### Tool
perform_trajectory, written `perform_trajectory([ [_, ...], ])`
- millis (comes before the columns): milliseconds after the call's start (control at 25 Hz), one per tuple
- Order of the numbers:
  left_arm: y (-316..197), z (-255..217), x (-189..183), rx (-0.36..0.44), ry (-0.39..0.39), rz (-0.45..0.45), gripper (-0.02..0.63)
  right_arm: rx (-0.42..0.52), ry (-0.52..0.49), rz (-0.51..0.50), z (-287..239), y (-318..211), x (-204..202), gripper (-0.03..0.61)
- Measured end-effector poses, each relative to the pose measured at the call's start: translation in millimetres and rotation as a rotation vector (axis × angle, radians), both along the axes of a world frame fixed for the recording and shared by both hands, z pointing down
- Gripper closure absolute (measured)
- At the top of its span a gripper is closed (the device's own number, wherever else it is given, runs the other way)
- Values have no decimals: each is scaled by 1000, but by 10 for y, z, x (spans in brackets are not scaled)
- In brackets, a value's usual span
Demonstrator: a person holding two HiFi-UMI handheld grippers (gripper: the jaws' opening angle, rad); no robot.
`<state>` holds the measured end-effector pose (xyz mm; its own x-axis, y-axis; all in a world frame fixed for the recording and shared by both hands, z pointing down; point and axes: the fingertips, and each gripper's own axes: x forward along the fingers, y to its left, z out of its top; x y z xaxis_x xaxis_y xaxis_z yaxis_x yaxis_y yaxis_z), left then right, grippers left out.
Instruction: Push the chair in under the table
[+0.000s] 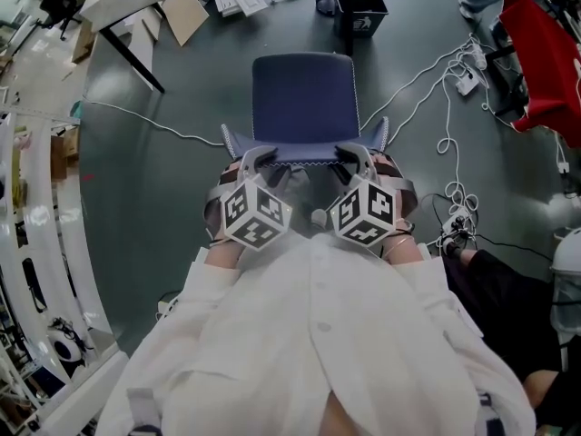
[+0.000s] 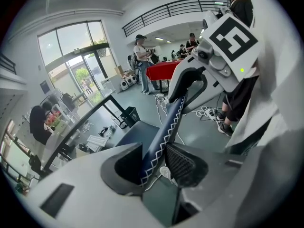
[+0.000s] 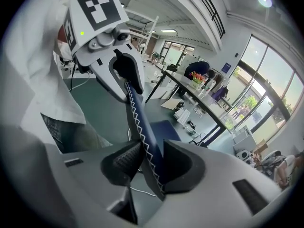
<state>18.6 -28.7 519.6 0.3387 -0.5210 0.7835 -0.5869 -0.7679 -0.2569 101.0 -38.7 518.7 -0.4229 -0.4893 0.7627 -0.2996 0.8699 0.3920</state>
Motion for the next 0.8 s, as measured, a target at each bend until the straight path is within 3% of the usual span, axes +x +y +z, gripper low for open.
perform_trajectory([
  [440,-269,19,-3,-15,6,5,463,-15,11,-17,39,-285,-12,432],
  [640,-445,83,30,-3,6,-8,462,-5,50,-78,119,-478,-7,431],
  [800,-644,90,70,-27,12,-4,463,-39,58,-59,139,-693,32,431],
])
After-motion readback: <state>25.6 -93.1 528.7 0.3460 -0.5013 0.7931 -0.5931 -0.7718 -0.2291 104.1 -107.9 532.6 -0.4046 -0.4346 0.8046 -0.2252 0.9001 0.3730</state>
